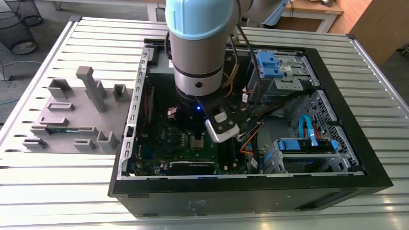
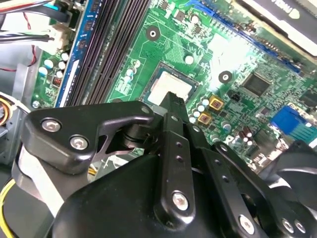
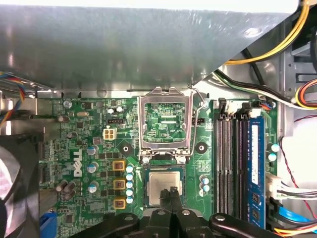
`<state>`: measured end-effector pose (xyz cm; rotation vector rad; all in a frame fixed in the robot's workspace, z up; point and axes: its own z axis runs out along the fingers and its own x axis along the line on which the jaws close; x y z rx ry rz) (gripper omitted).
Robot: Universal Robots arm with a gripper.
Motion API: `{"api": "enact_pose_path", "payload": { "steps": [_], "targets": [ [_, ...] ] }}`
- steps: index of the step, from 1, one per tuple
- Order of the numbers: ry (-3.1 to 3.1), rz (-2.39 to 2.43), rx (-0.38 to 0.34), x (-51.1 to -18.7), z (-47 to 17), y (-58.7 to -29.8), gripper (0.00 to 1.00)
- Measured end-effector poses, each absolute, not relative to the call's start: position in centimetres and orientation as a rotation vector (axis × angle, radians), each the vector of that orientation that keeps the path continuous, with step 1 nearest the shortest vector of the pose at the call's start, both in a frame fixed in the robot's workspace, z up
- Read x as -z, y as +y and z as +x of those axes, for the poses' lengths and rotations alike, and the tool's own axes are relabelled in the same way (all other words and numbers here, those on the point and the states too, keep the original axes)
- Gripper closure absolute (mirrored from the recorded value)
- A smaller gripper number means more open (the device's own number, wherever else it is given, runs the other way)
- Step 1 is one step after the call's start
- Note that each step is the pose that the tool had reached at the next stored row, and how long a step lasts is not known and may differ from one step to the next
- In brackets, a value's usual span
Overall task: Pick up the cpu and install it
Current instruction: 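Place the cpu into insertion slot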
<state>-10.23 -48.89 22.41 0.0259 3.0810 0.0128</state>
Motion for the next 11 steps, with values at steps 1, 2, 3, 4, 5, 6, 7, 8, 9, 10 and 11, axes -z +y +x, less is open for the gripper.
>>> {"api": "enact_pose_path", "payload": {
  "steps": [1, 2, 3, 4, 5, 6, 7, 8, 9, 10, 11],
  "targets": [
    [3.081, 0.026, -0.013, -22.41, -10.22, -48.88, 0.89],
    [3.081, 0.026, -0.013, -22.42, -10.22, -48.88, 0.89],
    [3.081, 0.026, -0.013, -22.45, -10.23, -48.89, 0.89],
    [3.081, 0.026, -0.013, -22.47, -10.23, -48.89, 0.89],
    [3.081, 0.026, -0.013, -22.48, -10.23, -48.89, 0.89],
    [3.081, 0.026, -0.013, -22.60, -10.23, -48.89, 0.89],
    [3.081, 0.026, -0.013, -22.71, -10.23, -48.89, 0.89],
    [3.081, 0.026, -0.013, -22.73, -10.23, -48.89, 0.89],
    [3.081, 0.026, -0.013, -22.75, -10.23, -48.89, 0.89],
    [3.081, 0.026, -0.013, -22.77, -10.23, -48.89, 0.89],
    [3.081, 0.026, -0.013, -22.78, -10.23, -48.89, 0.89]
  ]
}}
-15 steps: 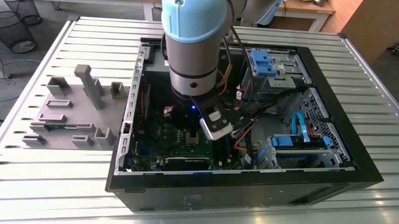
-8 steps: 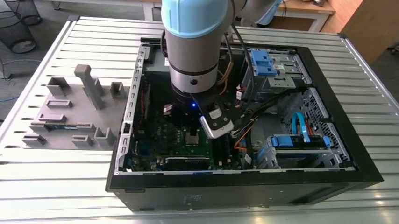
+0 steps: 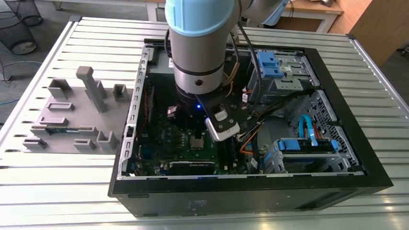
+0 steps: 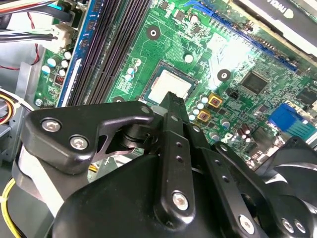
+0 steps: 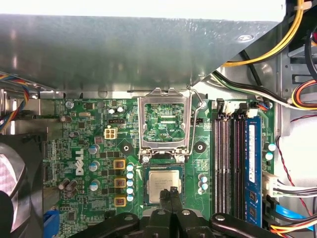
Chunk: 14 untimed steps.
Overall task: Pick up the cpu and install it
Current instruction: 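Place the cpu into insertion slot, then close the cpu cover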
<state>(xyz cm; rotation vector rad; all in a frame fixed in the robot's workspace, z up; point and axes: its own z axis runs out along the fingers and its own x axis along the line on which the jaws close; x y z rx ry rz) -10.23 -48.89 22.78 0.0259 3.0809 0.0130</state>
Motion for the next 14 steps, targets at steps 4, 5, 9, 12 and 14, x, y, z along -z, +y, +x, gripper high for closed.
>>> {"api": "enact_pose_path", "payload": {
  "steps": [4, 5, 9, 12, 14],
  "targets": [
    [3.081, 0.026, -0.013, -22.92, -10.23, -48.89, 0.89],
    [3.081, 0.026, -0.013, -22.94, -10.23, -48.89, 0.89],
    [3.081, 0.026, -0.013, -23.37, -10.23, -48.89, 0.89],
    [3.081, 0.026, -0.013, -23.49, -10.23, -48.89, 0.89],
    [3.081, 0.026, -0.013, -23.48, -10.23, -48.89, 0.89]
  ]
}}
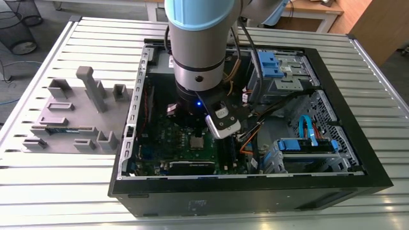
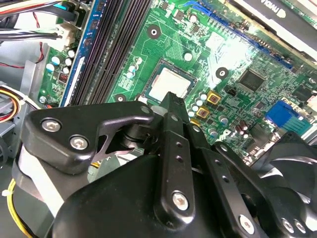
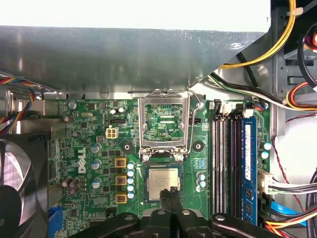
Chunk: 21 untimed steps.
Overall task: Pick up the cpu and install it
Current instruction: 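Close the cpu cover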
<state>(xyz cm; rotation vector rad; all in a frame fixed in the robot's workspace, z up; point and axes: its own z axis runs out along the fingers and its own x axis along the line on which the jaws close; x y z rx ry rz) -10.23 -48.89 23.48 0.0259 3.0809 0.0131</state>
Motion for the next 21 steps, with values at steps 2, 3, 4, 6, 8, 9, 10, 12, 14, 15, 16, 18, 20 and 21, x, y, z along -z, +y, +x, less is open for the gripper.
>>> {"api": "enact_pose_path", "payload": {
  "steps": [2, 3, 4, 6, 8, 9, 10, 12, 14, 15, 16, 18, 20, 21],
  "targets": [
    [3.081, 0.026, -0.013, -23.49, -10.23, -48.89, 0.89],
    [3.081, 0.026, -0.013, -23.49, -10.22, -48.89, 0.89],
    [3.081, 0.026, -0.013, -23.49, -10.23, -48.89, 0.89],
    [3.081, 0.019, -0.013, -23.46, -10.19, -48.89, 0.89],
    [3.081, -0.001, -0.014, -23.37, -10.11, -48.88, 0.89],
    [3.081, -0.014, -0.014, -23.33, -10.07, -48.88, 0.89],
    [3.081, -0.027, -0.015, -23.30, -10.03, -48.88, 0.89],
    [3.081, -0.051, -0.015, -23.23, -9.96, -48.87, 0.89],
    [3.080, -0.075, -0.017, -23.17, -9.89, -48.87, 0.89],
    [3.080, -0.086, -0.018, -23.15, -9.84, -48.87, 0.89],
    [3.080, -0.098, -0.019, -23.12, -9.79, -48.87, 0.89],
    [3.079, -0.116, -0.021, -23.06, -9.65, -48.85, 0.89],
    [3.079, -0.127, -0.022, -23.01, -9.41, -48.83, 0.89],
    [3.079, -0.131, -0.022, -22.99, -9.26, -48.80, 0.89]
  ]
}}
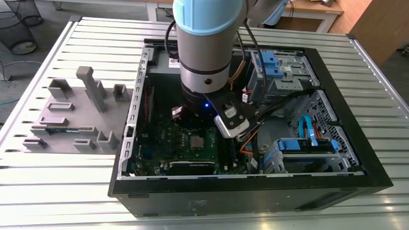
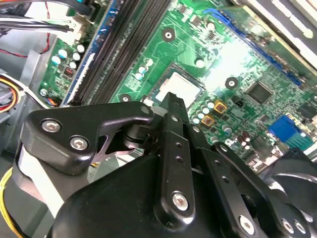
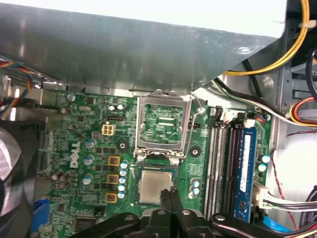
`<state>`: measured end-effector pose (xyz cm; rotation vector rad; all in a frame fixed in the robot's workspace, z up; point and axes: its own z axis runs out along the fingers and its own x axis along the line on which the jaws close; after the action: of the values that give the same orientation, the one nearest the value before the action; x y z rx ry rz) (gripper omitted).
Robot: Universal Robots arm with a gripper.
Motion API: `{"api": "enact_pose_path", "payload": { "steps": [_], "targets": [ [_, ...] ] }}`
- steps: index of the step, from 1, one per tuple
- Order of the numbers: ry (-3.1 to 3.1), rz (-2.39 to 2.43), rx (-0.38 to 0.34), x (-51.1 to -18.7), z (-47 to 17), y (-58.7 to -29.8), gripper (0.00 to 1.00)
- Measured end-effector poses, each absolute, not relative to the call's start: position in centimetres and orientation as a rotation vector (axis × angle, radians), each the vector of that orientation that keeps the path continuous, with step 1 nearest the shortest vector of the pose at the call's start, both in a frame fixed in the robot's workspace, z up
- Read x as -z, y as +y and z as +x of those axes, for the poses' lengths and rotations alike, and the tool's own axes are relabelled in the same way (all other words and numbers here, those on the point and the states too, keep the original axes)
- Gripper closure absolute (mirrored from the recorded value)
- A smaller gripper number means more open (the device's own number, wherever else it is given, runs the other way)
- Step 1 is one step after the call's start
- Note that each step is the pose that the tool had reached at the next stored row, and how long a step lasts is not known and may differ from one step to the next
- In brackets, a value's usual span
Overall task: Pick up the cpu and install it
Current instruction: 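Close the cpu cover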
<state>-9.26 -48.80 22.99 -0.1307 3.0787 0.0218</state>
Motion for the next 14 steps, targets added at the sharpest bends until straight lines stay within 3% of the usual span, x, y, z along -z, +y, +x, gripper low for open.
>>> {"api": "enact_pose_path", "payload": {
  "steps": [14],
  "targets": [
    [3.075, -0.211, -0.025, -22.5, -7.6, -48.5, 0.89]
  ]
}}
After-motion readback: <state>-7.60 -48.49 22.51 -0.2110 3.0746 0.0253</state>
